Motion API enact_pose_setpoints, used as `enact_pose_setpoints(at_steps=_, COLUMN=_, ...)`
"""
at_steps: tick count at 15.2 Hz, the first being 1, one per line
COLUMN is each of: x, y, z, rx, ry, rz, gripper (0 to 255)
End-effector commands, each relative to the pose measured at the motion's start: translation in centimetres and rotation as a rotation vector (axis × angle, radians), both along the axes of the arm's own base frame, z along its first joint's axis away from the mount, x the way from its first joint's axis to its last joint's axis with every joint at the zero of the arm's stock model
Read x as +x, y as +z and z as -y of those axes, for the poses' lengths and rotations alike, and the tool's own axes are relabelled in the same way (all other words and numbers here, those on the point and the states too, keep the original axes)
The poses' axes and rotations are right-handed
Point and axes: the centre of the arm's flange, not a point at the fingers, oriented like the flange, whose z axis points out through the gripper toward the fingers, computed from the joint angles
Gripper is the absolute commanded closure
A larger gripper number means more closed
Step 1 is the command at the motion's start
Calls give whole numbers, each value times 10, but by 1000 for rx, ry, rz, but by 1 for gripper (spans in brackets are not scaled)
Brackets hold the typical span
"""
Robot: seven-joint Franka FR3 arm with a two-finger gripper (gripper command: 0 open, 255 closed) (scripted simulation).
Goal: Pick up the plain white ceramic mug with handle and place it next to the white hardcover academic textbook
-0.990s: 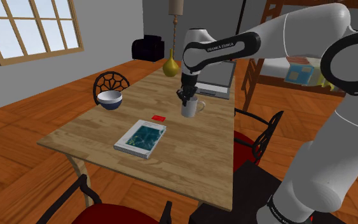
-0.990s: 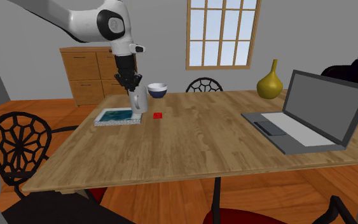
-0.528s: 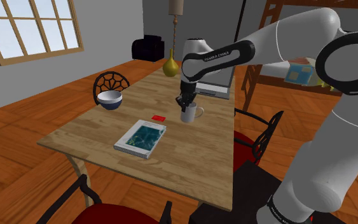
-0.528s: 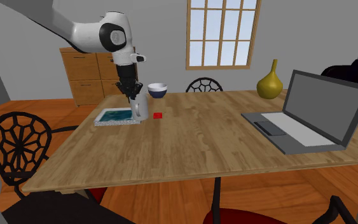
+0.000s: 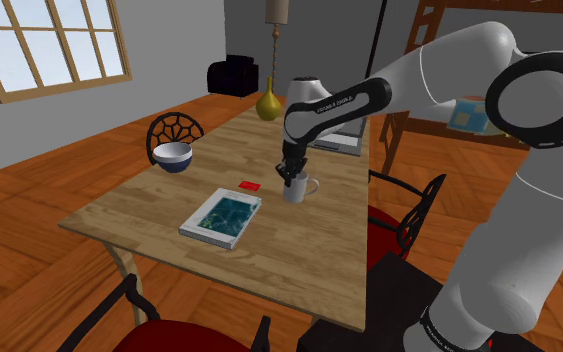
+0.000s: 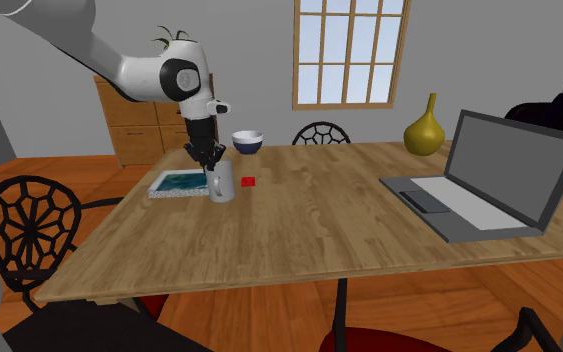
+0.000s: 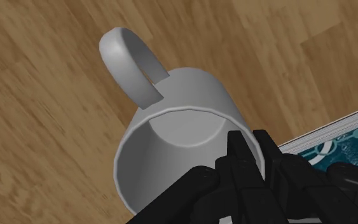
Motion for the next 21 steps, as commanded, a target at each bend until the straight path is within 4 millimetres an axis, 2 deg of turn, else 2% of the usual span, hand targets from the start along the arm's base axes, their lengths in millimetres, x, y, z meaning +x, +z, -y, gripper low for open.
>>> enact_pose_setpoints(at_steps=1, x=0, y=-11, z=1, rx=0, ry=0, rz=1, gripper=255)
enact_pose_setpoints(at_steps=6, x=0, y=-39, z=1, rx=0, ry=0, rz=1, gripper=255)
enact_pose_setpoints(at_steps=14, x=0, y=-39, z=1, rx=0, ry=0, rz=1, gripper=255)
enact_pose_setpoints(at_steps=15, x=0, y=-39, z=1, rx=0, ry=0, rz=1, gripper=0)
enact_pose_setpoints(at_steps=20, x=0, y=-39, z=1, rx=0, ry=0, rz=1, gripper=0)
enact_pose_setpoints(at_steps=21, x=-1, y=-26, z=1, rx=0, ry=0, rz=1, gripper=0)
